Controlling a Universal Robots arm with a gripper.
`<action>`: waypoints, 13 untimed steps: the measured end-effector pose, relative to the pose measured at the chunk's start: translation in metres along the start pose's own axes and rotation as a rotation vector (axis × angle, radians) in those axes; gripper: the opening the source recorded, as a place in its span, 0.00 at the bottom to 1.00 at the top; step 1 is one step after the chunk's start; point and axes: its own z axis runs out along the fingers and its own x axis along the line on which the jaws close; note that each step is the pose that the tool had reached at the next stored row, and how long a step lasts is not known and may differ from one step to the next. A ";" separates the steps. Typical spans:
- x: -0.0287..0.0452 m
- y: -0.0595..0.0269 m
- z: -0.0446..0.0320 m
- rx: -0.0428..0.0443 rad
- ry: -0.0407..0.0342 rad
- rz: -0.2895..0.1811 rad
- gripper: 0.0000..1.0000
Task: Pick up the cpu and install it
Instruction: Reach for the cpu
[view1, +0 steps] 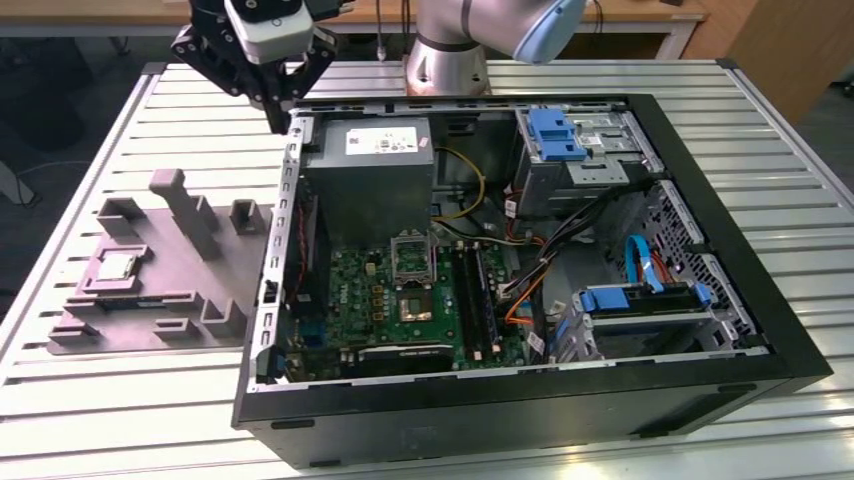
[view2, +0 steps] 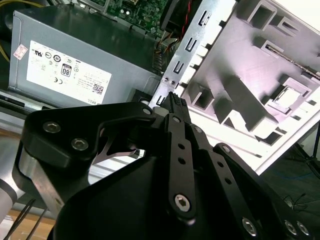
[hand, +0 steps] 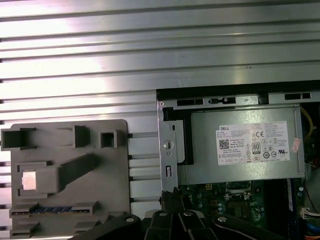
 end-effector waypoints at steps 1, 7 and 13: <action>0.0020 -0.0002 0.0011 0.0003 0.0049 0.000 0.11; 0.0082 -0.0010 0.0072 0.0025 0.0324 0.001 0.11; 0.0084 -0.0010 0.0076 0.0025 0.0338 0.002 0.11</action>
